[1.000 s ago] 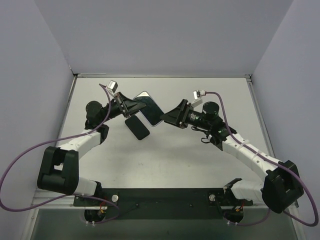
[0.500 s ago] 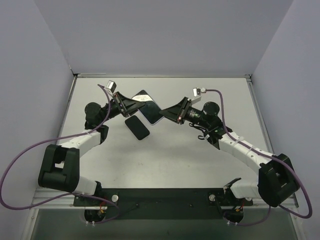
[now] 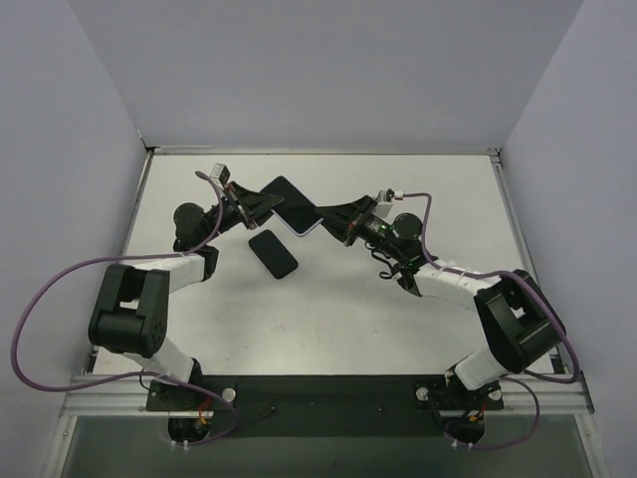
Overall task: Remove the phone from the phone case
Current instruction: Remove the phone case from the phone.
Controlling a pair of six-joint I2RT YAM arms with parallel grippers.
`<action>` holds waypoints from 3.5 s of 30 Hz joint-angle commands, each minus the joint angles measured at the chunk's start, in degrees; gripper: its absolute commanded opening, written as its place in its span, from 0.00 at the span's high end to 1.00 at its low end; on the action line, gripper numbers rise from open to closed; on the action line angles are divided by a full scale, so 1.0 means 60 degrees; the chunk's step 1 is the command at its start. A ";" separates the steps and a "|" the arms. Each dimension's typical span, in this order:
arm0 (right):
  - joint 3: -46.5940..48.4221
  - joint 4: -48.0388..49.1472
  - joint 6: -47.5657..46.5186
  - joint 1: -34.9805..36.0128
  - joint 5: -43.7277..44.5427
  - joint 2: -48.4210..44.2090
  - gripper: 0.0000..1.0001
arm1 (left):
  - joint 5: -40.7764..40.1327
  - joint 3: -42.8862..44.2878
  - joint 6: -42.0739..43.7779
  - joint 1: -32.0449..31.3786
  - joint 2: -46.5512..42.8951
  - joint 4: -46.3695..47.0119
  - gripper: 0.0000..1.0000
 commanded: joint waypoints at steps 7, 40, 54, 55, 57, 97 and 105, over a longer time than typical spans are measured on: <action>0.1024 0.4395 0.2782 0.1138 0.1965 0.1296 1.00 | -0.0450 0.1253 -0.0636 -0.0198 -0.0325 0.3399 1.00; 0.3192 0.4395 0.3383 0.1871 0.3431 0.1780 1.00 | -0.2837 0.2073 -0.1471 -0.0154 -0.1965 0.4468 1.00; 0.4041 0.4395 0.3632 0.2208 0.3474 0.2395 1.00 | -0.3644 0.2264 -0.1530 -0.0183 -0.2800 0.4453 1.00; 0.4086 0.4395 0.3617 0.2208 0.3445 0.2424 1.00 | -0.3673 0.2264 -0.1530 -0.0183 -0.2786 0.4453 1.00; 0.4130 0.4410 0.3632 0.2238 0.3460 0.2512 1.00 | -0.3717 0.2279 -0.1544 -0.0183 -0.2815 0.4453 1.00; 0.5243 0.4410 0.3852 0.2619 0.3445 0.3406 1.00 | -0.4684 0.3509 -0.2115 -0.0183 -0.3694 0.4453 1.00; 0.5199 0.4410 0.3837 0.2648 0.3445 0.3552 1.00 | -0.4787 0.3934 -0.2189 -0.0183 -0.3826 0.4453 1.00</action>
